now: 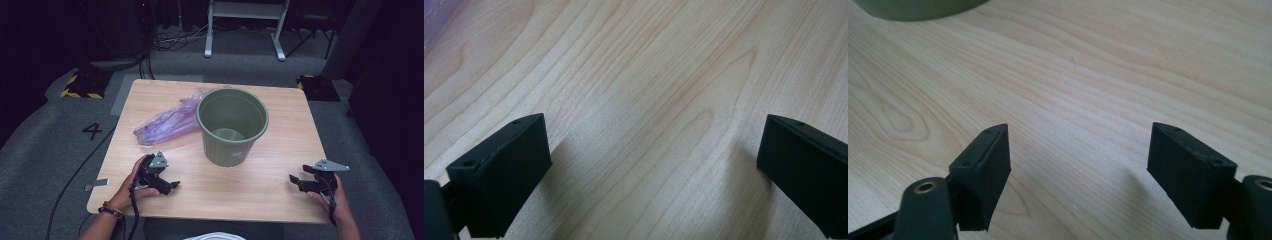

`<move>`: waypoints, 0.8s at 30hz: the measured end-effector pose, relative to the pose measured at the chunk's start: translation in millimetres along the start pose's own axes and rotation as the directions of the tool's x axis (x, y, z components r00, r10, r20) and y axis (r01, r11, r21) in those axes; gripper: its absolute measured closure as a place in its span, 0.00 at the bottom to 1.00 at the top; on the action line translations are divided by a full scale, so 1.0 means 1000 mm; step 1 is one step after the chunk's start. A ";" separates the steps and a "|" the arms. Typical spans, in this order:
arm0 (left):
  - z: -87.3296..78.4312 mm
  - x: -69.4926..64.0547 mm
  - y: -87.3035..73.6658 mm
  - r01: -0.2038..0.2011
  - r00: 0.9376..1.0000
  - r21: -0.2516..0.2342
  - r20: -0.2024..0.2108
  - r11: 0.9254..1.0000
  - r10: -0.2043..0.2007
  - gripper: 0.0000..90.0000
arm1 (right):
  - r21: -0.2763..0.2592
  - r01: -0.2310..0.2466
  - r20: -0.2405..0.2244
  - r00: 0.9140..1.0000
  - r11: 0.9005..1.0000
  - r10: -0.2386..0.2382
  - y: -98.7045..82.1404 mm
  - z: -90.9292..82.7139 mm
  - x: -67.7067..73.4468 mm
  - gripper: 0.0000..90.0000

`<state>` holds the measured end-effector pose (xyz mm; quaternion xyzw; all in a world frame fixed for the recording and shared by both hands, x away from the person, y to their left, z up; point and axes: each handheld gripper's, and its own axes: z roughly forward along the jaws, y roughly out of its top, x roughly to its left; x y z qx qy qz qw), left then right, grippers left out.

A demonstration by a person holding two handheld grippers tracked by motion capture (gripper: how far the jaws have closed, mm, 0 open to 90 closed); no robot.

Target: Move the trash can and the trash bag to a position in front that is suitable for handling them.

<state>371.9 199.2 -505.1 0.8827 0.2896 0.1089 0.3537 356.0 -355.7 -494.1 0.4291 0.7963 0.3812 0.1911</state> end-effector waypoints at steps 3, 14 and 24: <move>0.000 0.000 0.000 0.001 1.000 0.001 0.001 1.000 -0.001 0.01 | -0.014 0.017 -0.004 1.000 1.000 -0.017 0.005 -0.002 0.004 0.28; 0.000 0.000 0.000 0.001 1.000 0.001 0.001 1.000 -0.001 0.01 | -0.140 0.102 -0.081 0.990 0.985 -0.114 0.049 -0.018 0.034 0.26; 0.000 0.000 0.000 0.000 1.000 0.001 0.001 1.000 0.000 0.01 | -0.202 0.184 -0.096 0.974 0.962 -0.206 0.088 -0.022 0.051 0.28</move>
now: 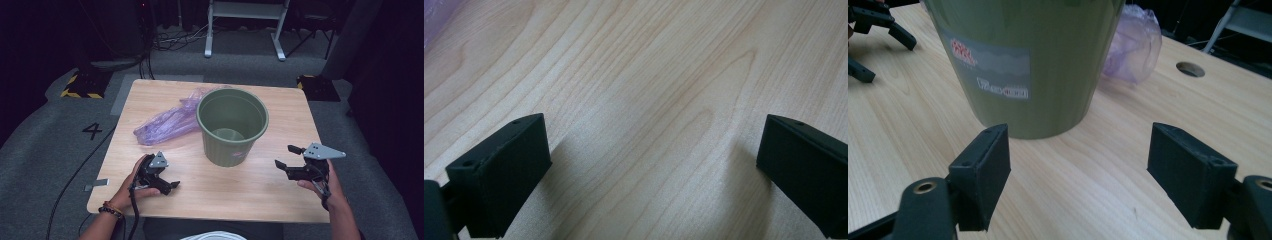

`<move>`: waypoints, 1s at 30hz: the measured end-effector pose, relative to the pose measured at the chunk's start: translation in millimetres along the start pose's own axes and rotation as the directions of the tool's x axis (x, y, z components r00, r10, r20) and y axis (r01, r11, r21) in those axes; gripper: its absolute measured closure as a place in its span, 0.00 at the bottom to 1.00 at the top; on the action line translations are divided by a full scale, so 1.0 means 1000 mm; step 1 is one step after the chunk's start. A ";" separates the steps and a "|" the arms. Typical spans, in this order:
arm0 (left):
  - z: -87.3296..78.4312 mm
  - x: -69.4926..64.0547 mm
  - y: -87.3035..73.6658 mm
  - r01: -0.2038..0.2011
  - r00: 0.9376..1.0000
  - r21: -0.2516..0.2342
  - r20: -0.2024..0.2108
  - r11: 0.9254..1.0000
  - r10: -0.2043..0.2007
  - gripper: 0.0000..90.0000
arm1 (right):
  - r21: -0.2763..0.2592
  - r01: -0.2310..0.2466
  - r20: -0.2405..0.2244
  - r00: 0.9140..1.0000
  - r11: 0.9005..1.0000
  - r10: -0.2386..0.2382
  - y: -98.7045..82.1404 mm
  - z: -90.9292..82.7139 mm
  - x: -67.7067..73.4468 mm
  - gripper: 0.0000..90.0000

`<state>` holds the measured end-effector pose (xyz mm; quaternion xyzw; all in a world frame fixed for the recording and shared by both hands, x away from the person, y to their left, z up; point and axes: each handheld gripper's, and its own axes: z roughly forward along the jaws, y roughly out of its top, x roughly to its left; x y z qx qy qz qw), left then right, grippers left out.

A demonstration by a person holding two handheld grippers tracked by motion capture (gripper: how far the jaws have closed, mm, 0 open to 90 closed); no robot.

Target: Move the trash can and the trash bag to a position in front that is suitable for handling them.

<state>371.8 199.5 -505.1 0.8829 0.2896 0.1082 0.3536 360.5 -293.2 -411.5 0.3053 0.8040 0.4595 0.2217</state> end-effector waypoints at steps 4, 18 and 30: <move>0.000 0.000 0.000 0.001 1.000 0.001 0.000 1.000 -0.001 0.01 | -0.015 0.008 -0.013 1.000 1.000 -0.009 0.009 0.001 0.001 0.28; 0.000 0.000 0.000 0.000 1.000 0.000 0.000 1.000 0.000 0.01 | -0.058 0.092 -0.025 0.995 0.994 -0.094 0.054 0.000 0.011 0.28; 0.000 0.000 0.000 0.001 1.000 0.000 0.000 1.000 -0.001 0.01 | -0.093 0.153 -0.039 0.987 0.984 -0.157 0.077 0.002 0.025 0.28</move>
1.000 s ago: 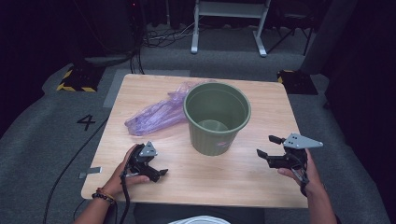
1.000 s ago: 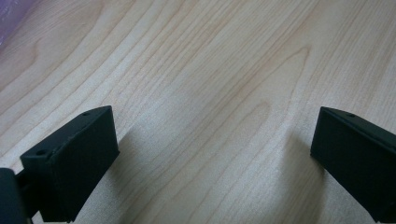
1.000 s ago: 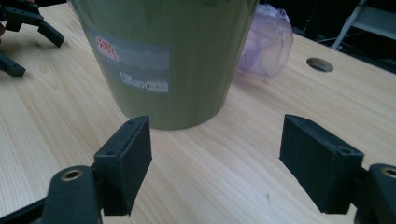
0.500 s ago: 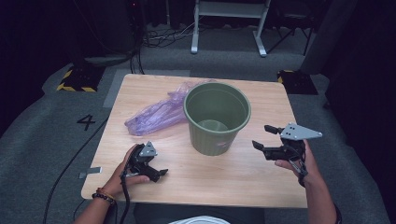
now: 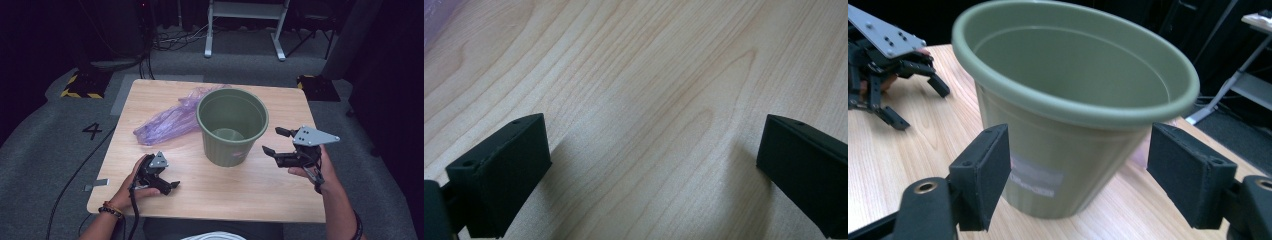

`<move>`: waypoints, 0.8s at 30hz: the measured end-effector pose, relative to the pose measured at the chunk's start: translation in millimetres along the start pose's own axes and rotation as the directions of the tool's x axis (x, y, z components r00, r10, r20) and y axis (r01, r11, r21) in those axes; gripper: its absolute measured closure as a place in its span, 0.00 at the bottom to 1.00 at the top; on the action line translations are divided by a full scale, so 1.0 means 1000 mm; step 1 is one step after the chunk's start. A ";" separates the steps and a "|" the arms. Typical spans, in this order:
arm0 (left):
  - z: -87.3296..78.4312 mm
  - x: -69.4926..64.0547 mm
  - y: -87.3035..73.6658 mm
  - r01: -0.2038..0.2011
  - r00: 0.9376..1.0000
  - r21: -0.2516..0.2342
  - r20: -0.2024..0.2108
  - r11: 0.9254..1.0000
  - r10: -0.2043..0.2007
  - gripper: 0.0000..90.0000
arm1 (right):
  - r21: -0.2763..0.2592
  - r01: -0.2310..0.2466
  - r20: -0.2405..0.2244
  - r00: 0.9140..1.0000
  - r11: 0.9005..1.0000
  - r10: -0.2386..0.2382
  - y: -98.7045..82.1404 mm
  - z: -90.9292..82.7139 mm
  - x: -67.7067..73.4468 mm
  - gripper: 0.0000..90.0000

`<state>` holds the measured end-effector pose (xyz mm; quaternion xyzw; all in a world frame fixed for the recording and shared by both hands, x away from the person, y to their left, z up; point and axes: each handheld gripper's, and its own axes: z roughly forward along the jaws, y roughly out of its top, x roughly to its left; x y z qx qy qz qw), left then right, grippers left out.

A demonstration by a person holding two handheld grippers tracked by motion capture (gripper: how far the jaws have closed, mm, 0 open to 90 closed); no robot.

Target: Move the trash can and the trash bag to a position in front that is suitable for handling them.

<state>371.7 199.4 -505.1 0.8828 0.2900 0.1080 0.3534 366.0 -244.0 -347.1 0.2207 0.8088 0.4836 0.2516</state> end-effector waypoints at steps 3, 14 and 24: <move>0.000 0.000 0.000 0.000 1.000 0.000 0.000 1.000 0.000 0.01 | -0.006 0.010 -0.009 1.000 1.000 -0.010 0.005 0.002 0.003 0.28; 0.000 0.000 0.000 0.000 1.000 0.000 0.000 1.000 0.000 0.01 | -0.023 0.044 -0.069 0.997 0.999 -0.046 0.022 0.010 0.016 0.29; 0.000 0.000 0.000 0.000 1.000 0.000 0.000 1.000 0.000 0.01 | 0.022 0.077 -0.143 0.987 0.997 -0.073 0.039 0.036 0.028 0.30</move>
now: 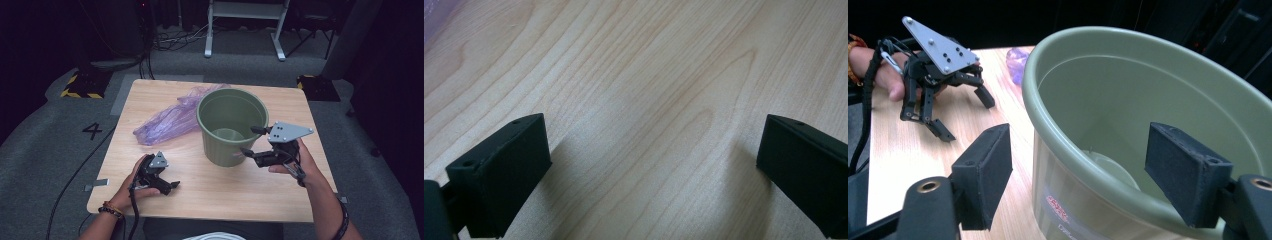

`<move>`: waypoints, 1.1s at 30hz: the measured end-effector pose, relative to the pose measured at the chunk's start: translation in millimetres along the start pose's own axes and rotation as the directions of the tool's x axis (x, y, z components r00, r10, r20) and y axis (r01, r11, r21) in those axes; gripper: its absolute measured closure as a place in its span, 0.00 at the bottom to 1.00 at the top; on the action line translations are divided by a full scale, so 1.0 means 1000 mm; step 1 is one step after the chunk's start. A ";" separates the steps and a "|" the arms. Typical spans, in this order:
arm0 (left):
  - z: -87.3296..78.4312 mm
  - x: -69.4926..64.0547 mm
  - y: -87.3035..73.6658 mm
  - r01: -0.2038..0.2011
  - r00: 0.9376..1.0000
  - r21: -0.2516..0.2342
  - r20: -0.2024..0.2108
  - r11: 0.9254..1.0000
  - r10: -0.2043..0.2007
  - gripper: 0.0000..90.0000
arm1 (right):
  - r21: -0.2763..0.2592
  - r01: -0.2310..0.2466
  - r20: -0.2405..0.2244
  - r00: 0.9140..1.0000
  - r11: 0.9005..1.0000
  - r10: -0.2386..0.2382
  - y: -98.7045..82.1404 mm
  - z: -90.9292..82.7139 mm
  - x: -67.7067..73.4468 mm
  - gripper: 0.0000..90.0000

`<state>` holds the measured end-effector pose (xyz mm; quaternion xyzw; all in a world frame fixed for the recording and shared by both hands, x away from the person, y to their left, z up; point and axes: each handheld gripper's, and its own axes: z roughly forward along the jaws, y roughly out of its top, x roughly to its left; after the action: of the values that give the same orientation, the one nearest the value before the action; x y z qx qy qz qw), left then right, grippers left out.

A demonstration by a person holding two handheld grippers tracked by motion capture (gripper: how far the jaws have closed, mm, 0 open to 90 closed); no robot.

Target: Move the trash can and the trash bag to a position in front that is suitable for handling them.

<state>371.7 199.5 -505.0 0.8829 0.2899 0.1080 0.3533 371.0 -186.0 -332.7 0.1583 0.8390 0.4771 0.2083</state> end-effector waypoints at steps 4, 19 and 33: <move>0.000 0.000 0.000 0.000 1.000 0.000 0.000 1.000 0.000 0.01 | 0.025 -0.005 -0.015 1.000 1.000 0.006 0.004 0.009 -0.002 0.33; 0.000 0.000 0.000 0.000 1.000 0.000 0.000 1.000 0.000 0.01 | 0.121 -0.035 -0.149 0.987 0.992 0.053 0.005 0.037 -0.012 0.62; 0.000 0.000 0.000 0.000 1.000 0.000 0.000 1.000 0.000 0.01 | 0.151 0.069 -0.240 0.970 0.986 -0.031 0.020 0.047 0.004 0.83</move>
<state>371.7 199.5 -505.1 0.8830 0.2898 0.1080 0.3532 392.6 -139.8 -337.3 0.0950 0.8967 0.4192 0.1057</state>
